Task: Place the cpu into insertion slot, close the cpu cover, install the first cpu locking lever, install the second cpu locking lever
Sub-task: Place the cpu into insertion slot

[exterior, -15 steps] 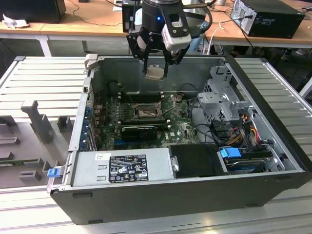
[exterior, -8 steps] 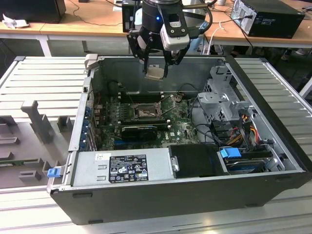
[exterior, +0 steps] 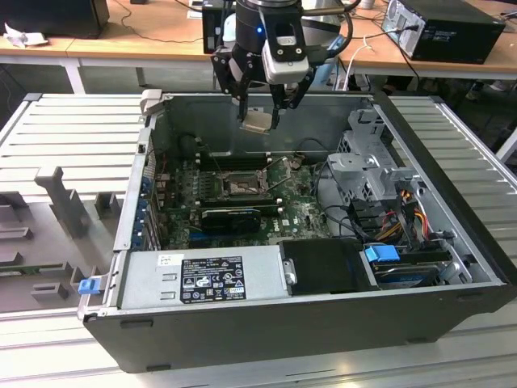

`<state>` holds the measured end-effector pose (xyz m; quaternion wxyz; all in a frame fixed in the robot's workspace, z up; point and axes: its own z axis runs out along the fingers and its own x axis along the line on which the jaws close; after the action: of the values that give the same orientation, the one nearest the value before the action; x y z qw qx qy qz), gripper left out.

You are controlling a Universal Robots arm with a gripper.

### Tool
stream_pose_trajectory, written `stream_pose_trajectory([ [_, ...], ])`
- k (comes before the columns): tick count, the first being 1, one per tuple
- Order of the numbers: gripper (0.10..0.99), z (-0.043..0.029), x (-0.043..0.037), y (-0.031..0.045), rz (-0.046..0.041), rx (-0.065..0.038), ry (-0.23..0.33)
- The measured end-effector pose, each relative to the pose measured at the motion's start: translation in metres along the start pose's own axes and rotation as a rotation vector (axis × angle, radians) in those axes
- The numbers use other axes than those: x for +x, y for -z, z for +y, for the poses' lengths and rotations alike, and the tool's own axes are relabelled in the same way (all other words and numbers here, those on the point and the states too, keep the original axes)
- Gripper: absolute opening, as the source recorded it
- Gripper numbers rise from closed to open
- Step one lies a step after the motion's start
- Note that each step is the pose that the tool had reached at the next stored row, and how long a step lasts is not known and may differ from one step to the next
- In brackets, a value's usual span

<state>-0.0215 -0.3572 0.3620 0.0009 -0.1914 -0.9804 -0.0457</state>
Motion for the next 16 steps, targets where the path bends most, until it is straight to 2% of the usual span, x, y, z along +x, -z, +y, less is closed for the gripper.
stream_pose_trajectory([
  [16, 0.529, 0.0000, 0.0000, 0.0000, -0.0074, -0.002, -0.082],
])
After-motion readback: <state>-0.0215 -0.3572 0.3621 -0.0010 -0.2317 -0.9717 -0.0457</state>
